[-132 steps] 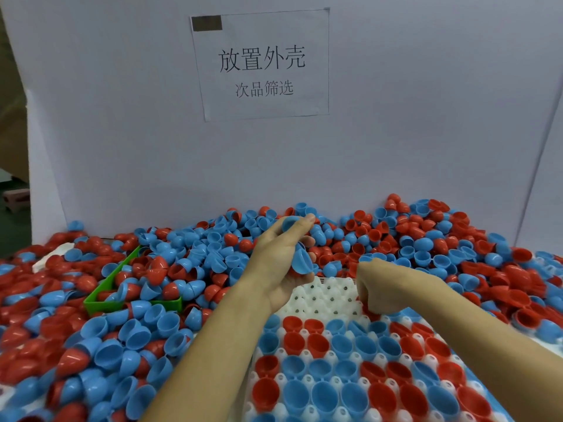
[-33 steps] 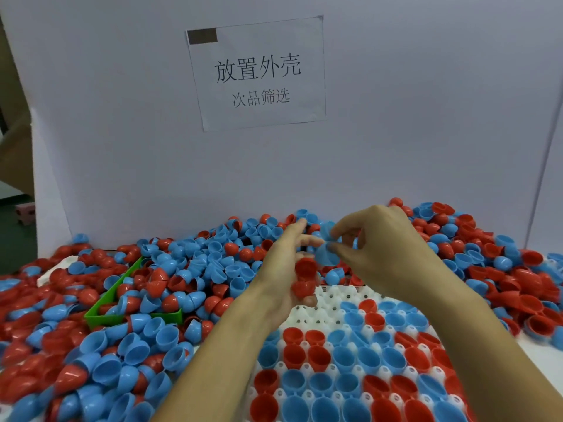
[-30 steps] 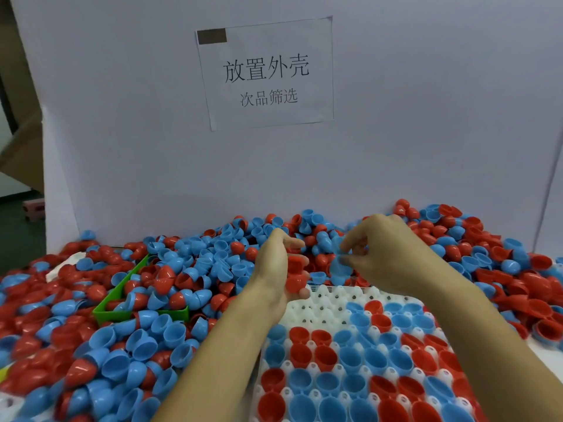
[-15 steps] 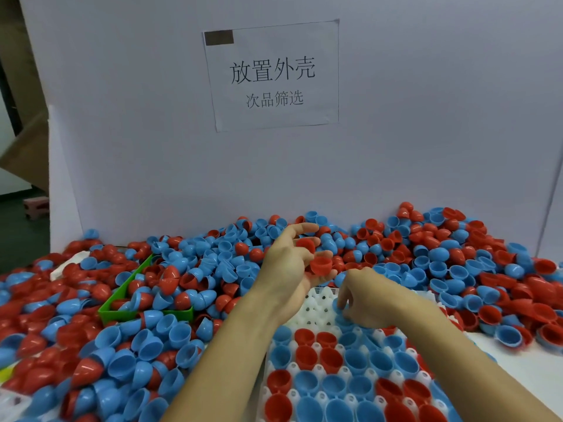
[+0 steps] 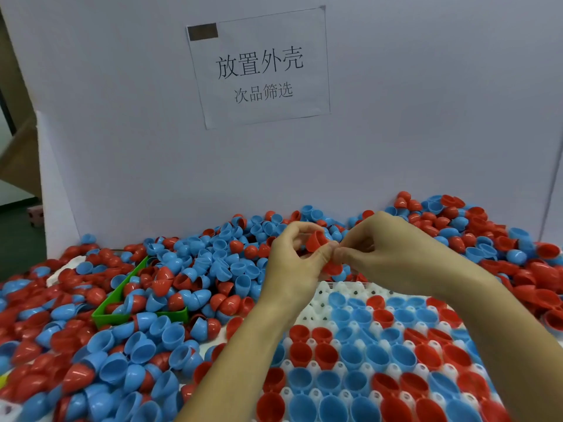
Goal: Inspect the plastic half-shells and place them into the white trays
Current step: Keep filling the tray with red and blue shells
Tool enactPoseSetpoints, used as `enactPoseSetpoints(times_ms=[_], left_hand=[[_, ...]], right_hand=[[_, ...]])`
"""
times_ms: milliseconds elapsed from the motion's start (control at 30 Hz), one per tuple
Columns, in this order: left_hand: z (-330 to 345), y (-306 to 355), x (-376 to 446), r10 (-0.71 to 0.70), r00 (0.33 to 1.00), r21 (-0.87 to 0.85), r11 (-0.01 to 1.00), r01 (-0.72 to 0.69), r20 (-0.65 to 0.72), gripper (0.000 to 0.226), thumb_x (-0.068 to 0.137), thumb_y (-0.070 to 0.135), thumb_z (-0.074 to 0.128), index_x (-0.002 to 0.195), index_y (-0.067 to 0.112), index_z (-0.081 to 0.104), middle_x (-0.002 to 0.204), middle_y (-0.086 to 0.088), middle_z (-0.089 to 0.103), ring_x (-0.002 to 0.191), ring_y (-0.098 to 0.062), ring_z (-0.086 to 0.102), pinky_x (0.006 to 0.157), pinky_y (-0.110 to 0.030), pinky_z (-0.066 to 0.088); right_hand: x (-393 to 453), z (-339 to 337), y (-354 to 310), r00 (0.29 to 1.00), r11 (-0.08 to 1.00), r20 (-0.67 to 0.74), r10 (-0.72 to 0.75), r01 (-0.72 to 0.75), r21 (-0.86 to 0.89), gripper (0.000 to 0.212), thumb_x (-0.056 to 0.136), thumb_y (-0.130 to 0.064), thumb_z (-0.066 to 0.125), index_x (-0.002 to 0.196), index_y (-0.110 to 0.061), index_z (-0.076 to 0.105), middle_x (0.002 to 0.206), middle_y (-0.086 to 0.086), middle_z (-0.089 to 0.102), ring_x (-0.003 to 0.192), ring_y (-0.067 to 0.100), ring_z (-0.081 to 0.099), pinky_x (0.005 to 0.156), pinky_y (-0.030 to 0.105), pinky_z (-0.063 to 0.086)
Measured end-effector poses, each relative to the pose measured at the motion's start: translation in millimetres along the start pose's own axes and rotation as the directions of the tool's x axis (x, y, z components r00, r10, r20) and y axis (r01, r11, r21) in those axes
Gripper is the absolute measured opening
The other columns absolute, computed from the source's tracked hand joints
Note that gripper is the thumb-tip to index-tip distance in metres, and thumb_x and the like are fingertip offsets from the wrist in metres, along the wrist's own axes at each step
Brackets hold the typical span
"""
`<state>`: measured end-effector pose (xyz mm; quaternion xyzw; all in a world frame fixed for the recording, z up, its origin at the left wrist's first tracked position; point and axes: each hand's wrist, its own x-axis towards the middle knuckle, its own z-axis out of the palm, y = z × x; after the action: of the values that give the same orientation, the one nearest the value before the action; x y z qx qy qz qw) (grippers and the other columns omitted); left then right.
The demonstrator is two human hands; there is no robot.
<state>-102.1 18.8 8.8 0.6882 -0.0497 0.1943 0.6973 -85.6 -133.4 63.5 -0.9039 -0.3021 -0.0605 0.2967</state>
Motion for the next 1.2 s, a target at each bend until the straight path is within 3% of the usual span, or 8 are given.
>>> enactPoseSetpoints(times_ms=[133,367,500,633,800,900,1000,1200], left_hand=[[1.1,2.3,-2.2,0.151,0.983,-0.009,0.988,-0.152,-0.103,0.03,0.079,0.017,0.082,0.102,0.021,0.062,0.1,-0.005,0.073,0.092,-0.021,0.073,0.077,-0.034,0.062],[3.4,8.0,-3.0,0.294,0.955,-0.055,0.955,-0.293,0.025,0.032,0.078,0.01,0.081,0.095,0.021,0.056,0.102,-0.004,0.076,0.094,-0.022,0.075,0.078,-0.032,0.061],[4.2,8.7,-2.8,0.347,0.928,-0.006,0.937,-0.35,0.134,0.034,0.081,-0.001,0.078,0.096,0.021,0.056,0.108,-0.001,0.076,0.102,-0.018,0.073,0.082,-0.03,0.06],[1.6,14.3,-6.4,0.321,0.915,0.019,0.942,-0.336,0.245,0.026,0.082,0.007,0.078,0.101,0.013,0.061,0.112,0.001,0.075,0.105,-0.014,0.072,0.088,-0.027,0.057],[-2.6,21.6,-5.4,0.238,0.949,0.099,0.96,-0.262,0.205,0.012,0.095,0.015,0.065,0.098,0.013,0.077,0.108,0.002,0.076,0.105,-0.012,0.071,0.091,-0.035,0.058],[0.8,22.1,-4.7,0.143,0.967,0.202,0.962,-0.186,0.209,0.007,0.094,0.012,0.067,0.096,0.017,0.072,0.1,0.002,0.075,0.085,-0.017,0.075,0.078,-0.035,0.063],[1.7,23.8,-4.9,0.026,0.971,0.22,0.972,-0.08,0.238,0.007,0.094,0.017,0.068,0.099,0.013,0.065,0.099,-0.004,0.074,0.086,-0.019,0.075,0.07,-0.031,0.062],[-5.2,29.3,-2.0,-0.03,0.983,0.387,0.921,-0.043,0.182,0.011,0.094,0.03,0.066,0.1,0.021,0.063,0.097,0.0,0.074,0.084,-0.013,0.074,0.075,-0.035,0.063]], right_hand=[[0.8,0.7,-2.9,0.996,0.996,-0.033,0.081,-0.079,0.042,0.049,0.099,-0.04,0.056,0.071,-0.003,0.07,0.047,0.002,0.044,0.036,0.008,0.03,0.036,0.015,0.026],[-4.0,-7.7,-7.2,0.983,0.943,0.03,0.182,-0.183,0.278,0.043,0.09,-0.059,0.056,0.077,-0.024,0.077,0.047,-0.011,0.057,0.04,-0.001,0.047,0.05,0.018,0.037],[-2.6,-5.3,-2.7,0.972,0.918,-0.021,0.234,-0.214,0.333,0.029,0.086,-0.05,0.067,0.074,-0.027,0.079,0.049,-0.012,0.059,0.039,-0.003,0.048,0.053,0.022,0.036],[-1.9,-7.0,3.9,0.967,0.926,-0.083,0.241,-0.204,0.316,0.016,0.086,-0.034,0.071,0.072,-0.03,0.076,0.059,-0.017,0.068,0.052,-0.007,0.059,0.054,0.016,0.04],[-4.5,-15.8,9.0,0.986,0.976,-0.088,0.144,-0.127,0.176,0.013,0.083,-0.031,0.076,0.073,-0.037,0.073,0.071,-0.018,0.072,0.073,-0.001,0.066,0.056,0.013,0.048],[-4.6,-12.3,7.8,0.995,0.999,-0.081,0.051,-0.05,0.013,0.007,0.084,-0.03,0.076,0.079,-0.035,0.074,0.067,-0.005,0.069,0.057,0.008,0.06,0.048,0.016,0.048],[-2.3,-6.4,6.4,0.996,0.994,-0.091,-0.012,0.002,-0.108,0.01,0.086,-0.022,0.072,0.085,-0.031,0.076,0.065,-0.006,0.063,0.053,0.007,0.053,0.041,0.012,0.037],[1.7,5.1,7.6,0.996,0.99,-0.088,-0.022,0.009,-0.144,0.015,0.085,-0.016,0.071,0.077,-0.027,0.075,0.06,-0.008,0.061,0.045,0.008,0.049,0.039,0.012,0.034]])
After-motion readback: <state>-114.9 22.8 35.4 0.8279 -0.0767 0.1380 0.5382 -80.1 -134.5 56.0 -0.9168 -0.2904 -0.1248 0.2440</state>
